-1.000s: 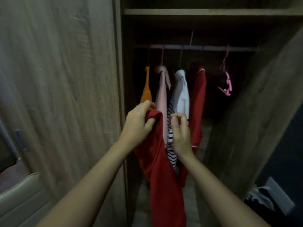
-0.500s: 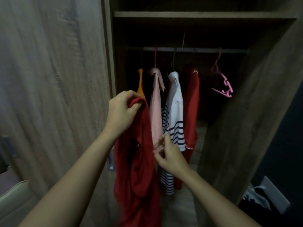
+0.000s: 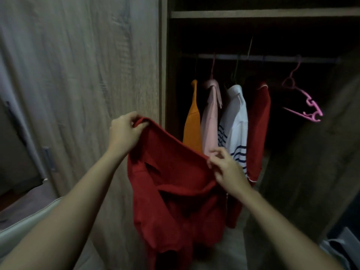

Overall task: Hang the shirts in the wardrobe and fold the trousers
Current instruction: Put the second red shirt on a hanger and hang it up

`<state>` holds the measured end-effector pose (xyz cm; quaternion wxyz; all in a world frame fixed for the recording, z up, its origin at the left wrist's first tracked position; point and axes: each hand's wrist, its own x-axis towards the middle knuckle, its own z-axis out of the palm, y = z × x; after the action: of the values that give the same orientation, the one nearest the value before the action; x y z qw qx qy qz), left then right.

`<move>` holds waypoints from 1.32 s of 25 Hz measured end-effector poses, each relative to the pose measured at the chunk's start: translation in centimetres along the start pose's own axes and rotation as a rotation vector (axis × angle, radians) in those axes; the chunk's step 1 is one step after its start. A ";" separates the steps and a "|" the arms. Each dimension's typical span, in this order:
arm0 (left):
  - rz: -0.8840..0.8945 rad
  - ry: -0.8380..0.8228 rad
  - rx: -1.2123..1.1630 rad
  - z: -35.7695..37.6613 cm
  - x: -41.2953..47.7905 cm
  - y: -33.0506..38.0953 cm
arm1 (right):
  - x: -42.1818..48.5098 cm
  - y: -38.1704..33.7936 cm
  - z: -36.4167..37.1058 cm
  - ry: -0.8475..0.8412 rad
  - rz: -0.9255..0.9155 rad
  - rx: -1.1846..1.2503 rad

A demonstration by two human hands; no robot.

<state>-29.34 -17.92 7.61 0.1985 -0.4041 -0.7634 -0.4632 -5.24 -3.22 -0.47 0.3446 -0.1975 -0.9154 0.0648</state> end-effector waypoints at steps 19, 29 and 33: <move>0.329 -0.002 0.201 -0.6 -3.3 -1.6 | 1.4 -2.3 -6.2 -0.119 0.335 -0.345; 0.295 -0.243 -0.028 2.5 -1.6 1.6 | -1.1 0.6 -11.5 -0.040 0.531 -0.082; 0.205 -0.201 -0.172 4.6 -1.3 5.4 | -1.9 1.9 -15.2 -0.069 0.525 0.029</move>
<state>-23.92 -13.13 7.42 0.1323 -0.5396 -0.6917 -0.4614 6.64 -2.50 9.32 0.2872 -0.4210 -0.8431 0.1716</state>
